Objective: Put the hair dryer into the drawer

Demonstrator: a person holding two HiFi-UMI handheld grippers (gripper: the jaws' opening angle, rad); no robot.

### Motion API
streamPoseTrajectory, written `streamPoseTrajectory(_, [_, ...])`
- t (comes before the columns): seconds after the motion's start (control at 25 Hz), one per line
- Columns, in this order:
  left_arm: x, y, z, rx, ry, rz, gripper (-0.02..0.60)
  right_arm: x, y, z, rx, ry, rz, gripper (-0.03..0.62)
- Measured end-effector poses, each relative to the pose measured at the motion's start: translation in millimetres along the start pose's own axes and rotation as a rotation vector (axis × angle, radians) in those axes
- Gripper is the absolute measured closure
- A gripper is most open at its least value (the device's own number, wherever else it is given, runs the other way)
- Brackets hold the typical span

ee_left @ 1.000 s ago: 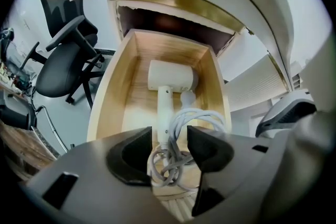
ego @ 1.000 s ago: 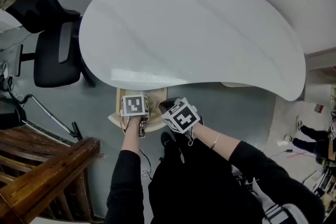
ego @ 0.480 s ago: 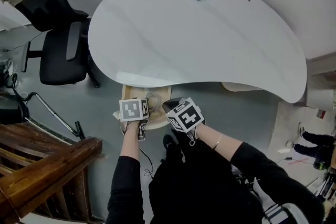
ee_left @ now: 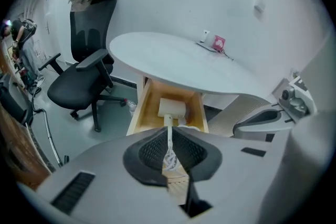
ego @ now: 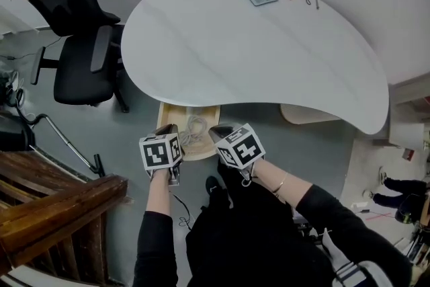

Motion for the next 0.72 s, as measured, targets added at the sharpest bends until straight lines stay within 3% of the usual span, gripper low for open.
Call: streamPoseTrajectory(0.72, [-86, 5, -23, -0.022, -0.187, -0.084, 0.572, -45, 47, 4, -0.073, -0.125, -0.016, 0.591])
Point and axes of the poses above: the fingertips, and each gripper's own axes: x forward along the fingers, y to its left, z out of its top, the point moved 4 cm from there along -x, backward along the fingers, and after that the axes turned 10 degrees about z, right-handed, at the moved point
